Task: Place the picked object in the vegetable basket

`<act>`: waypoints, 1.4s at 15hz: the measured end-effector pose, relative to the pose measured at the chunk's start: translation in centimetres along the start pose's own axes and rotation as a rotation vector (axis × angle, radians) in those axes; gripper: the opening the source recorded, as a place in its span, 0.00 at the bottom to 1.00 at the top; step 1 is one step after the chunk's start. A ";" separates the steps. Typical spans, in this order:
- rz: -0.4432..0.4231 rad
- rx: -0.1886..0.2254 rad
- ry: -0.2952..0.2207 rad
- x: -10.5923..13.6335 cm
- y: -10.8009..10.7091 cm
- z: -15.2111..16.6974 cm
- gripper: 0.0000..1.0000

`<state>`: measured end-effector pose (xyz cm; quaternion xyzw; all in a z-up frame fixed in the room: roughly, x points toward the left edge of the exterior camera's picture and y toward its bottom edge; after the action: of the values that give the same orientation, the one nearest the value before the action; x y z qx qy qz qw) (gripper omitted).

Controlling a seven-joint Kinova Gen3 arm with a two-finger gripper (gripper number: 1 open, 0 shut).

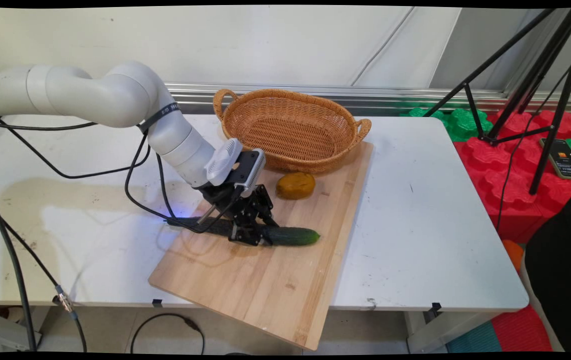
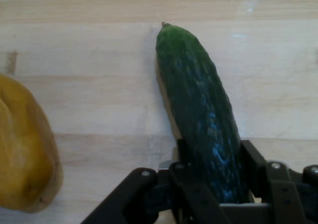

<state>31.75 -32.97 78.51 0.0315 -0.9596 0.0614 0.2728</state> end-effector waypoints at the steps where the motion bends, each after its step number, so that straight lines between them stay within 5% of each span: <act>1: -0.002 0.001 0.001 0.0 0.0 0.0 0.00; 10: -0.097 0.008 0.052 0.8 0.3 -1.8 0.00; 21: -0.093 0.057 0.191 2.0 0.4 -11.9 0.00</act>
<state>36.16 -31.04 89.52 0.0777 -0.9246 0.0789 0.3645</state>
